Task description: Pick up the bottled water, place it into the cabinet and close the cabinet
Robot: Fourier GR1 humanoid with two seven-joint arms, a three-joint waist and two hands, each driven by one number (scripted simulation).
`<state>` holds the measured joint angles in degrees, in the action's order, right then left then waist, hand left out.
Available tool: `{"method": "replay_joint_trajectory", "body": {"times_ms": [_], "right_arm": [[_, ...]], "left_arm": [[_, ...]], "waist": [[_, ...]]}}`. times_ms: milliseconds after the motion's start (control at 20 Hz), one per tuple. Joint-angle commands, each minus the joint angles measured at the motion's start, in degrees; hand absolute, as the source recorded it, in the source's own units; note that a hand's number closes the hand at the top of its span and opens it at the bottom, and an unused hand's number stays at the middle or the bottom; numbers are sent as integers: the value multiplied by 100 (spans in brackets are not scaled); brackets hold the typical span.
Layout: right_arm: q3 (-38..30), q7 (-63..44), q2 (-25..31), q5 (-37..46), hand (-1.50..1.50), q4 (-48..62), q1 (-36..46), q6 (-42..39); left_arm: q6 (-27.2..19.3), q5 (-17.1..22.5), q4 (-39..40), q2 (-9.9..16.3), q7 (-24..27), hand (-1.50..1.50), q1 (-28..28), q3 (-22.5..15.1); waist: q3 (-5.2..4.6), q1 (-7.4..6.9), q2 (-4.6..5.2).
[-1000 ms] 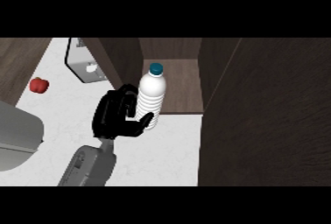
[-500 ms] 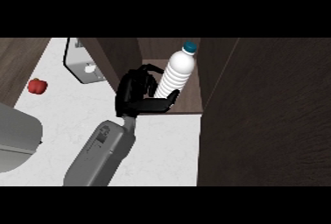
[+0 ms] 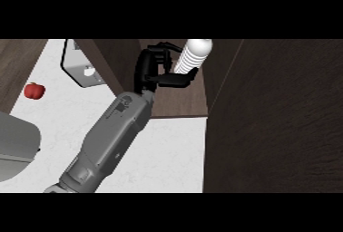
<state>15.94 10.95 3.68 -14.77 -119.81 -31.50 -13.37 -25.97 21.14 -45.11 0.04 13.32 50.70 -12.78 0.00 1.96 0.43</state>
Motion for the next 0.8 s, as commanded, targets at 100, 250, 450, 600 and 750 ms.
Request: {"method": "replay_joint_trajectory", "body": {"times_ms": [100,250,450,600,750], "right_arm": [[53,-285,73,-108,-150,-418,-73,72],[73,-245,-35,52,-150,-47,237,151],[264,-42,-44,142,-150,-78,2,76],[-30,-10,21,64,-150,345,503,-24],[0,-239,229,-200,-150,-93,54,-124]], "left_arm": [[-309,87,1435,-4,481,150,844,172],[-315,-13,2129,-3,462,150,1373,292],[-118,-139,2764,58,1095,150,1316,561],[-542,-219,3099,18,1001,150,1672,585],[-660,-383,3361,66,1217,150,1636,546]], "waist": [[-2,67,13],[-1,96,42],[-3,141,70],[2,153,109],[0,155,76]]}}
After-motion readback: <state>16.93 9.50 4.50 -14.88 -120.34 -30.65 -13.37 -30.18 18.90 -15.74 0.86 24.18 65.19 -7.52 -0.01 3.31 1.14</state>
